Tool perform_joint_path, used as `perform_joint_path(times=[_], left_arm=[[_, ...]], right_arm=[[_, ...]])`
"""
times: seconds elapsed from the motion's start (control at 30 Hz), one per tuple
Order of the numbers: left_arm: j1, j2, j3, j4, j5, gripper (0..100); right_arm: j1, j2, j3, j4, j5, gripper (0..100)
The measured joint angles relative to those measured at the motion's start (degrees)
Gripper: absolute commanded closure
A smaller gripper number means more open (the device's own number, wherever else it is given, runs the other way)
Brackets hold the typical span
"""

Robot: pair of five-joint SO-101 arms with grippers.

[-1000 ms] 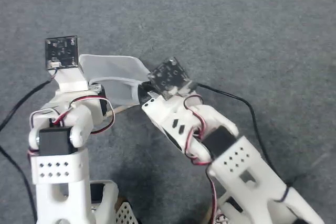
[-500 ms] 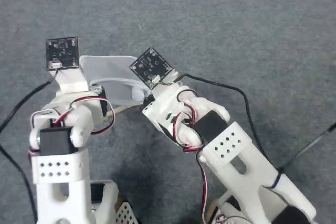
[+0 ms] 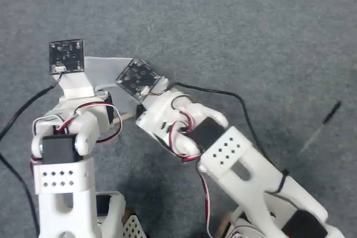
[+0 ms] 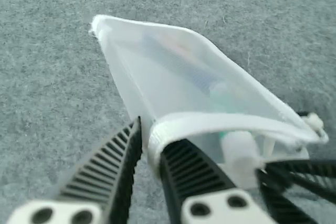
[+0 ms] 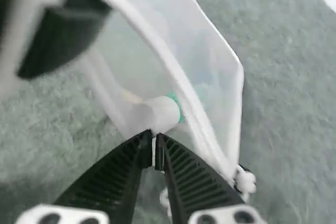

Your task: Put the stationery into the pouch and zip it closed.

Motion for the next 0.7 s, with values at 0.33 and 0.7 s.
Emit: perform_joint_path(times=[0.33, 0.7], left_arm=[[-0.1, 0.0, 0.0, 0.0, 0.0, 99], [0.0, -0.1, 0.0, 0.0, 0.1, 99]], right_arm=[[-3.1, 0.4, 8.7, -24.4, 0.0, 99.3], [-2.3, 1.9, 15.0, -38.2, 0.2, 99.3]])
